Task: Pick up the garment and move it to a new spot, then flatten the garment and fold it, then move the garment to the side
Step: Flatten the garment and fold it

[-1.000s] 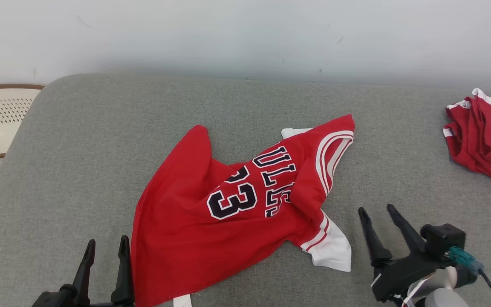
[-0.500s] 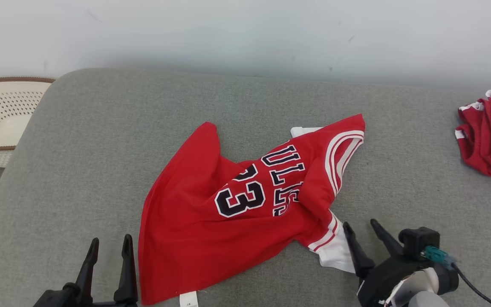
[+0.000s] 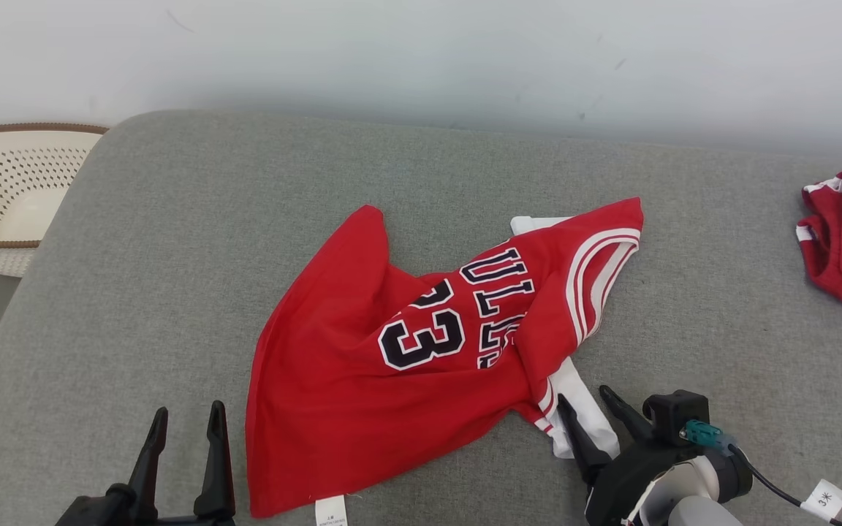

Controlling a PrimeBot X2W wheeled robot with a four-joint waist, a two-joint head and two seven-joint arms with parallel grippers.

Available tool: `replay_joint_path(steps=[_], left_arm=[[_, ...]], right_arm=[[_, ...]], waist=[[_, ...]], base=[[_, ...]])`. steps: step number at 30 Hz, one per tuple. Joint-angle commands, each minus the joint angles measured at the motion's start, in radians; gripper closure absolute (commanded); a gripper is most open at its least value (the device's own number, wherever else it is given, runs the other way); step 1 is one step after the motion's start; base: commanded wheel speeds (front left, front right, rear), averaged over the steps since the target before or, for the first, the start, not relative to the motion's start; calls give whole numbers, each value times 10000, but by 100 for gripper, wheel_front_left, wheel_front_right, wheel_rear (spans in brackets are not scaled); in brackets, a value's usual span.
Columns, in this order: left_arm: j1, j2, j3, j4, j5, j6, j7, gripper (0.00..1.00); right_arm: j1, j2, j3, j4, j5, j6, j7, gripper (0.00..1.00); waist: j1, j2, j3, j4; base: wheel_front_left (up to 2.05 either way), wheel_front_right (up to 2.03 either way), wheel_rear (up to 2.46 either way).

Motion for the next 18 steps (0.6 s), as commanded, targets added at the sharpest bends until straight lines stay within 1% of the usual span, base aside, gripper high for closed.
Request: replay_joint_path(steps=[1,2,3,7,11,15,18], left_arm=[[-51,6,10,17,-10,8,-33,0],[-49,6,19,15,-15,9,-33,0],[-43,6,27,13,-17,11,-33,0],[-7,6,56,2,-10,37,-33,0],[49,6,46,-30,-10,82,-33,0],[149,6,78,-72,-19,119,-33,0],[195,6,107,-95,-32,125,-33,0]], right_arm=[[-117,4,70,111,84,-2,-131,60],[-162,3,94,186,80,-2,-204,81],[-191,18,121,255,98,-2,-239,100],[-324,-79,77,470,-34,-2,-576,100],[-289,-127,-129,433,-234,-2,-872,100],[19,-181,-496,169,-608,-2,-1063,100],[234,-231,-947,-327,-1091,-2,-1131,100]], waist=[[0,0,9,17],[0,0,12,23],[0,0,10,26],[0,0,2,18],[0,0,-27,-13],[0,0,-72,-137],[0,0,-113,-299]], base=[[0,0,0],[0,0,0],[0,0,0],[0,0,0],[0,0,0],[0,0,0],[0,0,0]])
